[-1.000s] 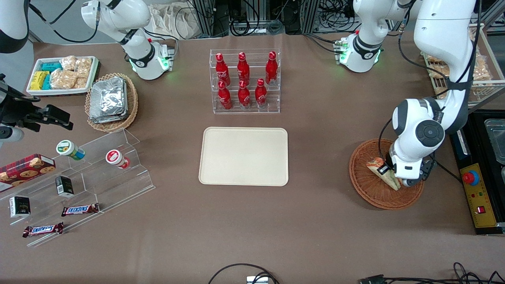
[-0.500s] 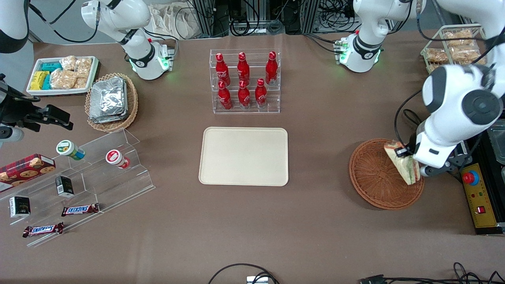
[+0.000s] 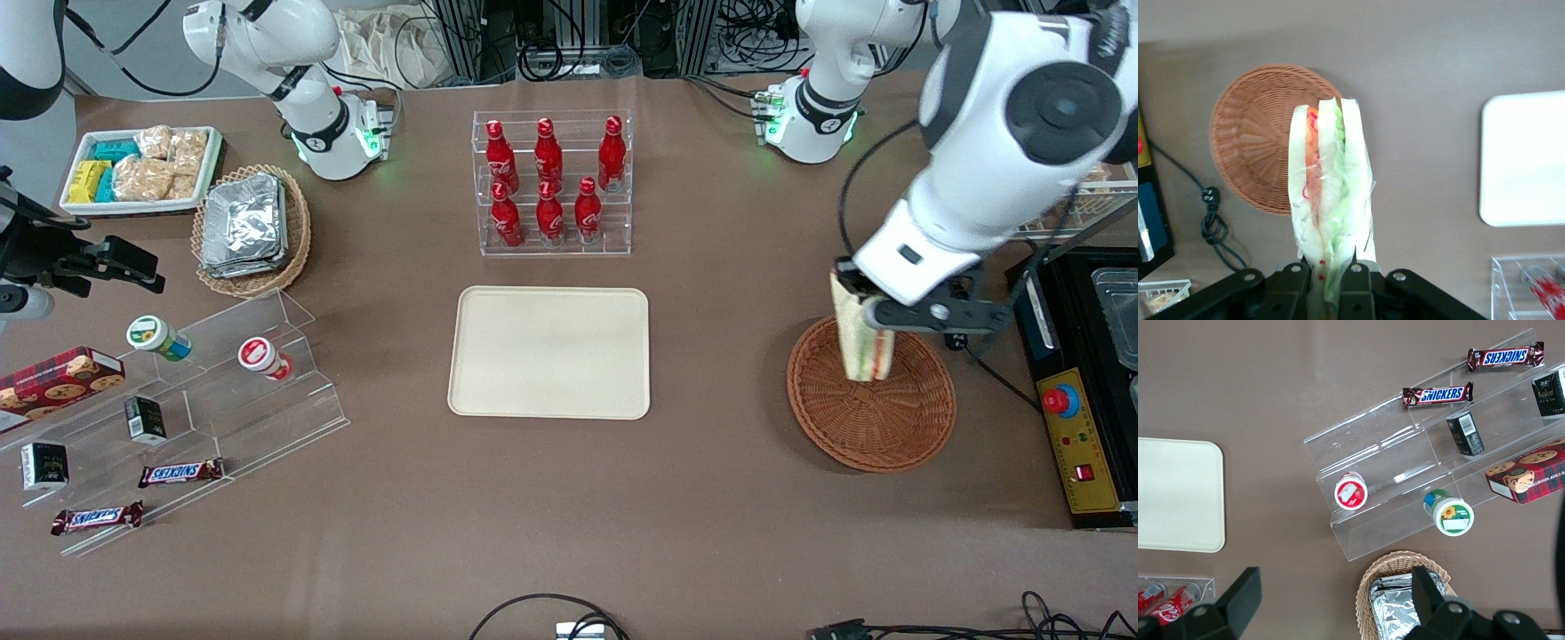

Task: Place sandwich from basket to tray
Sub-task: 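Carry the sandwich over the cream tray and lower it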

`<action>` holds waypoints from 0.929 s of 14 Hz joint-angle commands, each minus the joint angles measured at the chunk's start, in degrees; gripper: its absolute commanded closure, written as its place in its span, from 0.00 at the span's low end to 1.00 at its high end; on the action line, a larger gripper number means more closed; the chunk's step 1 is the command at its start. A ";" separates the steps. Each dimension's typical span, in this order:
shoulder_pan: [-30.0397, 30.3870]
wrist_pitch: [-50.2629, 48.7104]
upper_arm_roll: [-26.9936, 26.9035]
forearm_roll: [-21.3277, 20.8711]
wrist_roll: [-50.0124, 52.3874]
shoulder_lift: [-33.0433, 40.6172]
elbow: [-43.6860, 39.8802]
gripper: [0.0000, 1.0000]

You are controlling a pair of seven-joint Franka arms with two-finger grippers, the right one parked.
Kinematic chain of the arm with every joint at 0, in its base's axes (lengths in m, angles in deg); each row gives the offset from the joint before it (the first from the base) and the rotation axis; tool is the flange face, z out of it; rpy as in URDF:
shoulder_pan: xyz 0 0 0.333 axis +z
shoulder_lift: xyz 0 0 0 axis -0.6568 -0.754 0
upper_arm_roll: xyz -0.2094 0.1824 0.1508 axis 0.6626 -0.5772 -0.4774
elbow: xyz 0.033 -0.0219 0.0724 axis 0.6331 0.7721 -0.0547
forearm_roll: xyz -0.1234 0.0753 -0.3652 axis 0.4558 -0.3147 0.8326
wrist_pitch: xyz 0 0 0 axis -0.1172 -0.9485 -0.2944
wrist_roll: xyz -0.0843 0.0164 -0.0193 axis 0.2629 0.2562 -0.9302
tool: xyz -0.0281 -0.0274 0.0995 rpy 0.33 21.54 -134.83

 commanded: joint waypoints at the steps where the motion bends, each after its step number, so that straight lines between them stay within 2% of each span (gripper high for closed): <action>1: 0.26 -1.06 6.61 0.78 3.68 -1.43 -2.01 1.00; 3: -1.23 0.34 10.57 1.14 12.91 -3.54 -2.37 1.00; 7: -5.88 9.04 11.03 0.96 19.96 -8.63 -1.93 1.00; 9: -9.22 14.74 11.12 -0.18 25.05 -12.41 -1.14 1.00; 11: -10.90 21.76 11.12 -3.86 29.27 -15.48 1.66 1.00; 13: -13.44 25.91 11.03 -5.80 34.19 -19.52 2.20 1.00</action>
